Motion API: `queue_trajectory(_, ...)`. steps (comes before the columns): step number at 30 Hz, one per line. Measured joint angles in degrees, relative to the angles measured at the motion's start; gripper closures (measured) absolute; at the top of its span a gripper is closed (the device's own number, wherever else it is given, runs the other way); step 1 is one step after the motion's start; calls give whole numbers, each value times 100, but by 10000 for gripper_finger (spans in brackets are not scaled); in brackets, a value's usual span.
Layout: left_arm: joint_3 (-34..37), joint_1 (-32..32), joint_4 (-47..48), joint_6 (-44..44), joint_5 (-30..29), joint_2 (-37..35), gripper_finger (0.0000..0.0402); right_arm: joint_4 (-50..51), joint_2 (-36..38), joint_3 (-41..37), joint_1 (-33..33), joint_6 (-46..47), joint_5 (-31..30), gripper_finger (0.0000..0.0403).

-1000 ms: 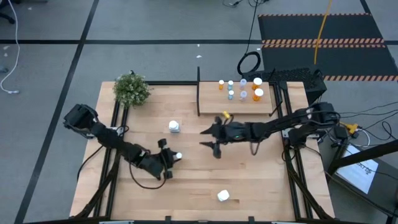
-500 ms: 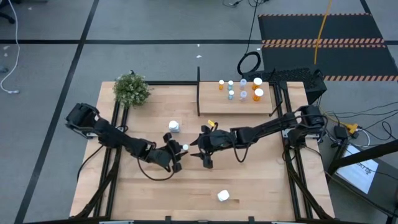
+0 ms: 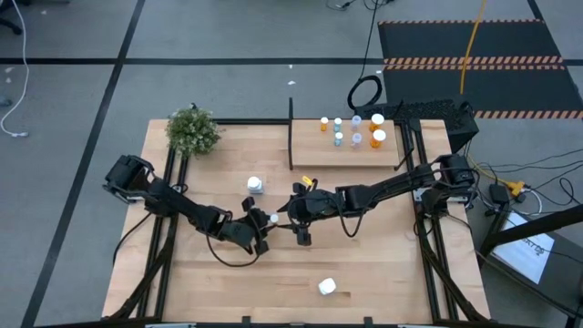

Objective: Pick and place medicine bottles onto shelf by color
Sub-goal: Put the small orange pill bottle on the shelf aligned with the other small orange pill bottle

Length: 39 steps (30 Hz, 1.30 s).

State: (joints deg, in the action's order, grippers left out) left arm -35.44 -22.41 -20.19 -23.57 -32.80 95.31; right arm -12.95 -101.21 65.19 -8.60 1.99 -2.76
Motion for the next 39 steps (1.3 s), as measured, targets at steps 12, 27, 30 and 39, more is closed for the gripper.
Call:
queue_trajectory(12,0,28,-557,531,144,-2,289,-74,-116,0,16,-117,-23,190)
queue_trajectory(27,0,115,-388,549,238,0,289,-403,-439,-7,156,-155,190,205)
queue_trajectory(30,0,118,-391,546,238,0,289,-337,-439,-7,221,-119,302,221)
queue_trajectory(39,0,118,-406,540,239,0,289,-304,-439,-7,232,-250,455,267)
